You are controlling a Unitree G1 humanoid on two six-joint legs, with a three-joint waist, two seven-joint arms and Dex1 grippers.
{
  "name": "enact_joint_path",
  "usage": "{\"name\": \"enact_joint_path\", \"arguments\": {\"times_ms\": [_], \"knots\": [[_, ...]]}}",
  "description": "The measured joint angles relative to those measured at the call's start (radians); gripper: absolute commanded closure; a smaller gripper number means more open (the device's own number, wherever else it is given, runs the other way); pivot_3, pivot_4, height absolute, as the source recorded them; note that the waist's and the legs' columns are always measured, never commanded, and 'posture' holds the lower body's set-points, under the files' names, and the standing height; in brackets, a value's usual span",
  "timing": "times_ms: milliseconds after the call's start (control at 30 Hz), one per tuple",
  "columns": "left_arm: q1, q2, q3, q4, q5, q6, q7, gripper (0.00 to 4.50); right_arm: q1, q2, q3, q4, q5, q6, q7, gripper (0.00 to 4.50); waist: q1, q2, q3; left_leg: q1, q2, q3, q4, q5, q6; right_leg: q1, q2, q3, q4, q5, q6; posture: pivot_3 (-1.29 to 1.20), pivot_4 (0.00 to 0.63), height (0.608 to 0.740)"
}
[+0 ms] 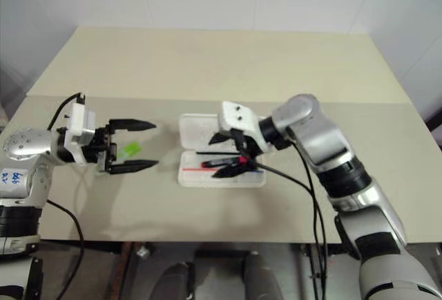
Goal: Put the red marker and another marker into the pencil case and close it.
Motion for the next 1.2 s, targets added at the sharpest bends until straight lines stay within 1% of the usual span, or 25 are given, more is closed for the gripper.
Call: {"name": "enact_joint_path", "arguments": {"times_ms": [100,200,367,500,600,800,933,1033,1167,1200], "knots": [[0.026,0.050,0.000,0.001,0.066,0.006,0.056,0.00,0.055,-0.009,-0.073,-0.009,0.065,-0.024,0.002,0.04,-0.002,0.000,0.000,0.000,0.000,0.001,0.000,0.000,0.000,0.000,0.000,0.000,0.000,0.000,0.000,0.00,0.150,0.740],[0.068,0.085,-0.002,0.003,0.140,0.039,0.136,0.00,0.077,-0.010,-0.152,-0.009,0.122,-0.064,-0.006,0.04,-0.004,0.000,0.000,0.001,0.000,0.000,0.000,0.000,0.000,0.000,0.000,0.000,0.001,0.000,0.000,0.00,0.150,0.740],[0.103,0.142,-0.005,-0.006,0.221,0.178,0.241,0.00,0.097,-0.025,-0.277,-0.014,0.220,-0.114,-0.004,0.04,-0.001,0.000,0.000,0.000,0.000,0.000,0.000,0.000,0.000,0.000,0.000,0.000,0.000,0.000,0.000,0.00,0.150,0.740],[0.099,0.152,-0.021,-0.007,0.261,0.274,0.303,0.00,0.101,-0.065,-0.340,-0.015,0.271,-0.131,-0.004,0.04,0.003,0.000,0.000,0.000,0.000,0.000,-0.001,0.000,0.000,0.000,0.000,0.000,0.000,0.000,-0.001,0.00,0.150,0.740],[0.096,0.158,-0.044,-0.007,0.279,0.331,0.316,0.00,0.113,-0.102,-0.370,-0.018,0.282,-0.139,-0.005,0.04,0.002,0.000,0.000,0.000,0.000,0.000,-0.001,0.000,0.000,0.000,0.000,0.000,0.000,0.000,-0.001,0.00,0.150,0.740],[0.080,0.159,-0.093,0.007,0.294,0.359,0.314,0.00,0.161,-0.128,-0.394,-0.029,0.298,-0.171,-0.018,0.04,-0.002,0.000,0.000,0.001,0.000,0.001,-0.002,0.000,0.000,-0.001,0.000,0.000,0.000,-0.001,-0.001,0.00,0.150,0.740],[0.042,0.157,-0.127,0.077,0.310,0.393,0.312,0.00,0.209,-0.167,-0.399,-0.073,0.299,-0.157,-0.052,0.04,0.002,0.000,0.000,0.001,0.000,0.000,-0.001,0.000,0.000,-0.001,0.000,0.000,0.000,-0.001,-0.002,0.00,0.150,0.740],[-0.005,0.165,-0.167,0.107,0.322,0.422,0.300,0.00,0.241,-0.176,-0.401,-0.109,0.312,-0.131,-0.084,0.04,0.002,0.000,0.000,0.001,0.000,0.001,-0.001,0.000,0.000,0.000,0.000,0.000,0.000,-0.001,-0.002,0.00,0.150,0.740],[-0.024,0.181,-0.191,0.122,0.331,0.435,0.287,0.00,0.262,-0.199,-0.413,-0.126,0.322,-0.121,-0.109,0.04,-0.004,0.000,0.000,0.003,0.000,0.001,-0.001,0.000,0.000,0.000,0.000,0.000,0.001,-0.001,-0.003,0.00,0.150,0.740],[-0.027,0.183,-0.195,0.125,0.332,0.438,0.282,0.40,0.264,-0.199,-0.414,-0.128,0.325,-0.120,-0.116,0.00,-0.005,0.000,0.000,0.003,0.000,0.001,-0.001,0.000,0.000,0.000,0.000,0.000,0.001,-0.001,-0.003,0.00,0.150,0.740]]}}
